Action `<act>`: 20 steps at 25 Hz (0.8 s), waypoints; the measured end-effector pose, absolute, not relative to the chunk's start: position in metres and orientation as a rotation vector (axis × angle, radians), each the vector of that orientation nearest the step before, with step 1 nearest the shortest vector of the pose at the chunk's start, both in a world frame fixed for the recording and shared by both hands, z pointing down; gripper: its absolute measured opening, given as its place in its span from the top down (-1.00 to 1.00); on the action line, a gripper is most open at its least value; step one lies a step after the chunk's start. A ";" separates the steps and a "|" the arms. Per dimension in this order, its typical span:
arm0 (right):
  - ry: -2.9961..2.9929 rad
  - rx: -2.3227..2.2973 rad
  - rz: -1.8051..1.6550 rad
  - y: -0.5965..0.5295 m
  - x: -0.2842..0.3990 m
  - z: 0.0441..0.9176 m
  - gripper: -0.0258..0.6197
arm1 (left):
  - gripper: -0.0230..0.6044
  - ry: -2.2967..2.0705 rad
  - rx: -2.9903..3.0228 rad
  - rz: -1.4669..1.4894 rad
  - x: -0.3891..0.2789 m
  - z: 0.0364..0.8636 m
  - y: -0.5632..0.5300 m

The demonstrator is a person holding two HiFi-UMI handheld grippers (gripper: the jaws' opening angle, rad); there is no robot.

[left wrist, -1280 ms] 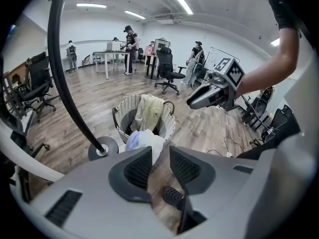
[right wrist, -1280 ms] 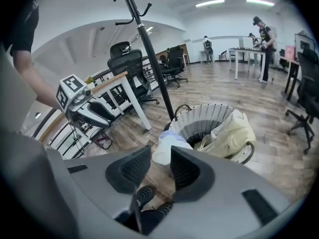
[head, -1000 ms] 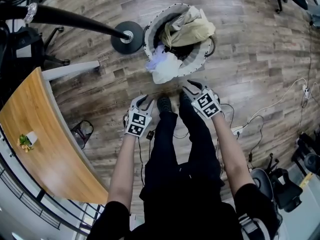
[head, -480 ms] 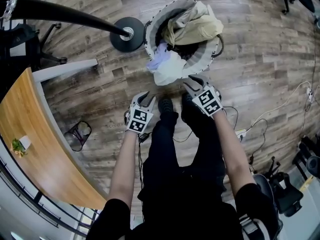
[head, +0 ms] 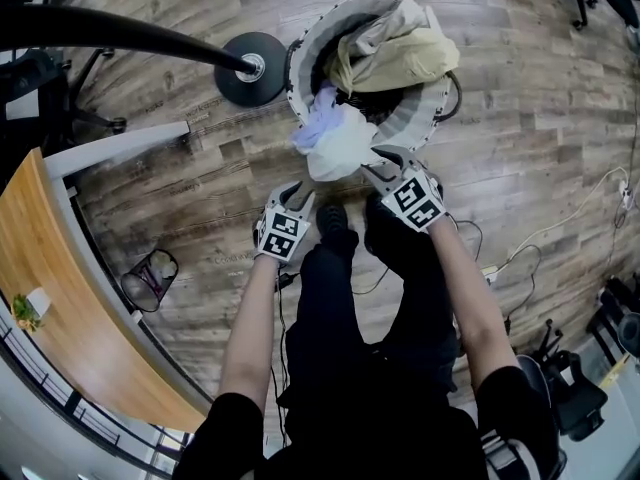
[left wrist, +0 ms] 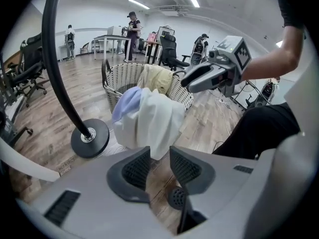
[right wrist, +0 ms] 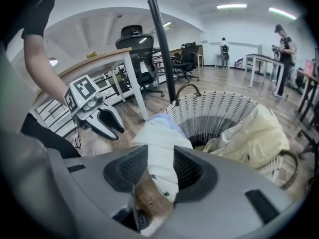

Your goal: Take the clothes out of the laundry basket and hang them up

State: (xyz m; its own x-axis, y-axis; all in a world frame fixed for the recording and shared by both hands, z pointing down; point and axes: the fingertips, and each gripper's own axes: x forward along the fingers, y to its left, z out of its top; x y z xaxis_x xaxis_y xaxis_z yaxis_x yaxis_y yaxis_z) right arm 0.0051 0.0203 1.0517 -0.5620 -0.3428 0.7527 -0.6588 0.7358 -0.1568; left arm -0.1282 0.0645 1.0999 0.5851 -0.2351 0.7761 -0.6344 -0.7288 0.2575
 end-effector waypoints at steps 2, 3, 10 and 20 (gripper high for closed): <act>-2.201 0.730 0.491 0.007 0.001 1.059 0.37 | 0.55 -0.678 2.305 1.037 -0.124 1.114 0.061; -2.198 0.721 0.458 0.000 -0.001 1.063 0.35 | 0.55 -0.678 2.306 1.051 -0.124 1.121 0.059; -2.072 0.594 0.204 -0.021 0.001 1.103 0.27 | 0.51 -0.659 2.310 1.103 -0.115 1.154 0.054; -2.032 0.400 -0.057 -0.011 -0.023 1.117 0.88 | 0.83 -0.647 2.298 1.041 -0.110 1.149 0.052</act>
